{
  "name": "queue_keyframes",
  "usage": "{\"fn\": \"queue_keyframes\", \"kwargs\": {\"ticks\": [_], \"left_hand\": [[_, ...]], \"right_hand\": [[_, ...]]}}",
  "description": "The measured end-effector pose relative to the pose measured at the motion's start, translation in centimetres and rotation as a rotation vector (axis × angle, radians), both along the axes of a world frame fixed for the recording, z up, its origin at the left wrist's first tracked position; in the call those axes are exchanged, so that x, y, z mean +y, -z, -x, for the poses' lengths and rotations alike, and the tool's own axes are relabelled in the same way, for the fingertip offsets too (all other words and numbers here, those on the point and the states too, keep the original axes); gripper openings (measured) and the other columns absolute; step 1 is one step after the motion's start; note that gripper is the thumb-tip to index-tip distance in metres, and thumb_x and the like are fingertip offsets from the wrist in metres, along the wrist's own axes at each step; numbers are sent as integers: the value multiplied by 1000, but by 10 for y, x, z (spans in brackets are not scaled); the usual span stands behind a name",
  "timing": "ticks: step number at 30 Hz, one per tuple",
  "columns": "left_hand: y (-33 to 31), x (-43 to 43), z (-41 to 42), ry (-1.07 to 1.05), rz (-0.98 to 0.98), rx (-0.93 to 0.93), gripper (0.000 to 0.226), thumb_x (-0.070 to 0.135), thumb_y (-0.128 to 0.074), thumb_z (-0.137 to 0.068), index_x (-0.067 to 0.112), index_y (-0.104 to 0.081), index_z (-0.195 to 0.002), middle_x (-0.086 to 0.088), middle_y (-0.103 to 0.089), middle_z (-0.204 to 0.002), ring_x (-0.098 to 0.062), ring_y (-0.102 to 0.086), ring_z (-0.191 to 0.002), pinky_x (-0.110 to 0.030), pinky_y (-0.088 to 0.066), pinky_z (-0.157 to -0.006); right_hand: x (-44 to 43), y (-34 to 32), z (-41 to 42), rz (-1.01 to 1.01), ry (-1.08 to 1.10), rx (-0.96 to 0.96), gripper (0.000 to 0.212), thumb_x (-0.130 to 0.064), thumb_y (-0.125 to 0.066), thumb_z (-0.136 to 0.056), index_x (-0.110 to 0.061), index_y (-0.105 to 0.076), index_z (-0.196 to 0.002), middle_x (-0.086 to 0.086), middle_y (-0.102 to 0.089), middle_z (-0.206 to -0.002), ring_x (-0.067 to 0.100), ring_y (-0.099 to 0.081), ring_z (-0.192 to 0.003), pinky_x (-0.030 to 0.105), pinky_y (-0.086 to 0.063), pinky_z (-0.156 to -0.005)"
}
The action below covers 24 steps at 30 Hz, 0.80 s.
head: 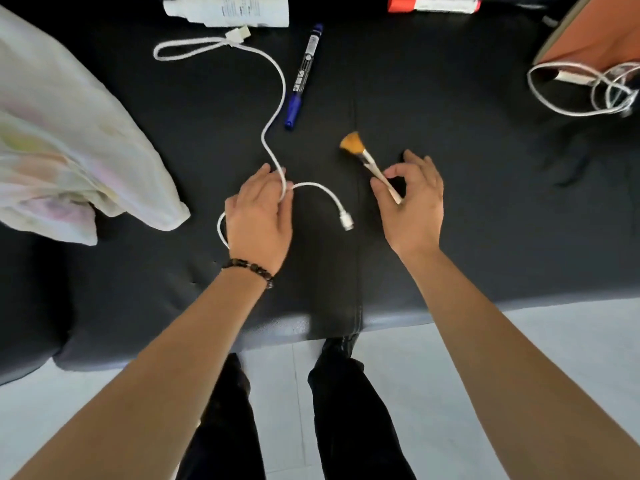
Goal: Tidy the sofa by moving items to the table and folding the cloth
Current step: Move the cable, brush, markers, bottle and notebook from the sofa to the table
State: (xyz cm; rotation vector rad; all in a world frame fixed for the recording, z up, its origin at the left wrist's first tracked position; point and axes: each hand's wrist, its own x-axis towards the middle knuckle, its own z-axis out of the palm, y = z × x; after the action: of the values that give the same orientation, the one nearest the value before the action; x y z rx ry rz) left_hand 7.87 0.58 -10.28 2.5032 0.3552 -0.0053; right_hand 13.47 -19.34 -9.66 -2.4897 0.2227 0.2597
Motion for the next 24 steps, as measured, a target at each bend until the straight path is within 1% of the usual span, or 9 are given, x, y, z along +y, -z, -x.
{"fn": "queue_keyframes", "kwargs": {"ticks": [2,4,5,8,11,15,17,20,24], "left_hand": [[-21,22,4,-104,186,71,18,22,-48,-100,14,-63,-108,4,-70,-95,-21,-67,-94,-36,-51,-82],[-44,40,14,-132,189,103,18,25,-43,-102,16,-57,-109,3,-66,-84,-22,-64,-80,-34,-48,-74],[-58,47,23,-127,148,99,19,26,-41,-103,15,-55,-110,1,-63,-82,-23,-61,-76,-34,-46,-71],[-105,61,54,-158,111,106,21,25,-40,-103,11,-55,-109,2,-58,-84,-20,-53,-74,-28,-37,-70],[-167,66,86,-156,167,134,22,25,-40,-103,9,-55,-107,2,-57,-89,-24,-56,-80,-30,-38,-73],[-280,79,117,-1,21,-74,19,17,-48,-101,1,-59,-101,-12,-58,-94,-23,-51,-87,-31,-42,-68],[-339,86,125,64,-30,-234,15,14,-54,-99,0,-60,-99,-18,-57,-109,-21,-52,-96,-30,-47,-70],[-419,87,135,179,85,-320,23,18,-49,-101,0,-62,-109,-14,-57,-129,-19,-53,-113,-25,-47,-84],[-491,72,153,434,192,-312,38,31,-41,-101,5,-63,-118,-4,-66,-116,-14,-57,-107,-14,-42,-93]], "right_hand": [[4,-16,7,-66,33,40,9,-27,-68,-91,-24,-63,-98,-4,-67,-111,23,-56,-119,33,-46,-97],[12,-37,16,-189,117,144,11,-27,-66,-92,-30,-56,-93,-7,-67,-90,13,-63,-86,17,-46,-75],[18,-49,24,-275,161,196,12,-28,-65,-93,-33,-53,-92,-7,-67,-86,11,-63,-79,16,-47,-71],[33,-91,56,-360,192,257,12,-33,-59,-96,-41,-51,-92,-8,-69,-86,14,-69,-82,33,-57,-75],[48,-158,91,-398,249,248,12,-33,-55,-99,-43,-53,-93,-19,-67,-83,9,-70,-82,39,-60,-75],[64,-280,140,-428,337,197,9,-31,-58,-97,-39,-61,-94,-14,-69,-87,12,-68,-85,28,-56,-74],[65,-341,165,-427,367,153,7,-33,-59,-96,-36,-64,-98,-14,-69,-90,7,-65,-88,25,-53,-76],[61,-421,206,-443,447,65,6,-34,-59,-95,-39,-63,-95,-14,-69,-88,2,-62,-82,16,-47,-69],[47,-493,273,-473,619,-49,9,-35,-60,-94,-43,-63,-92,-13,-69,-83,4,-63,-76,14,-47,-61]]}}
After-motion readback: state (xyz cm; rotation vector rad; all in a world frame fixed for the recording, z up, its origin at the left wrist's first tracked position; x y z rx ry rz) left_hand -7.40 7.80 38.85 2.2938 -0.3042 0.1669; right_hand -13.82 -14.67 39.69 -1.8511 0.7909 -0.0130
